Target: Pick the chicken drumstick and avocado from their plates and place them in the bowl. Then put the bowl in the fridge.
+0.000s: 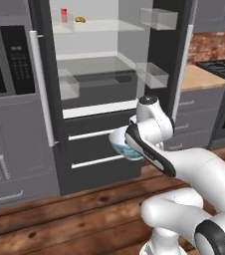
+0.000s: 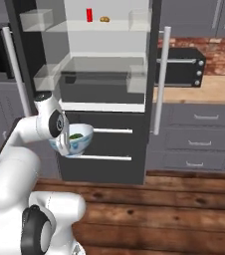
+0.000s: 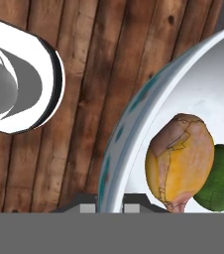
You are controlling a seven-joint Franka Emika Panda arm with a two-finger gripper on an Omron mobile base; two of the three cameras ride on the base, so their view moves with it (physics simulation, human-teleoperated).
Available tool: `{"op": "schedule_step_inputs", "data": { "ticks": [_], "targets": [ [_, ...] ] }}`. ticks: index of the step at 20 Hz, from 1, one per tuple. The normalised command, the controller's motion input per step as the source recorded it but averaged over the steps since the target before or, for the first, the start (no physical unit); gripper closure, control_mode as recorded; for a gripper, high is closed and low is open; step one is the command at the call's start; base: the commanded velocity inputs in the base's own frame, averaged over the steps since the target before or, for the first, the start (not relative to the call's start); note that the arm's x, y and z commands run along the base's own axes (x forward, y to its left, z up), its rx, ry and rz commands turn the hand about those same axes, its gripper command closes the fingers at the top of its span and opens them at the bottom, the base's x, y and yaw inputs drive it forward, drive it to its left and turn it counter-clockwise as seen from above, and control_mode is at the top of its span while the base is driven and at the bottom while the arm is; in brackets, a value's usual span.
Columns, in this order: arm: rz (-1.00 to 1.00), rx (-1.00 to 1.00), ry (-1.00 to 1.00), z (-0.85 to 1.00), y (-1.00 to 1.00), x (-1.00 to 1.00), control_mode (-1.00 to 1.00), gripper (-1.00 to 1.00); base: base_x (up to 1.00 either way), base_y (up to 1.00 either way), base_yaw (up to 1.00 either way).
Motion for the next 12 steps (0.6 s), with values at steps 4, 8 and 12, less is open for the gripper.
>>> {"op": "schedule_step_inputs", "data": {
  "ticks": [4,8,12],
  "targets": [
    [0.0,0.0,0.0,0.0,0.0,0.0,1.0,1.0,0.48,-0.11,0.1],
    [0.0,0.0,0.0,0.0,0.0,0.0,1.0,1.0,0.52,-0.04,0.04],
    [0.0,0.0,0.0,0.0,0.0,0.0,1.0,1.0,0.62,-0.06,0.0]
  ]
}}
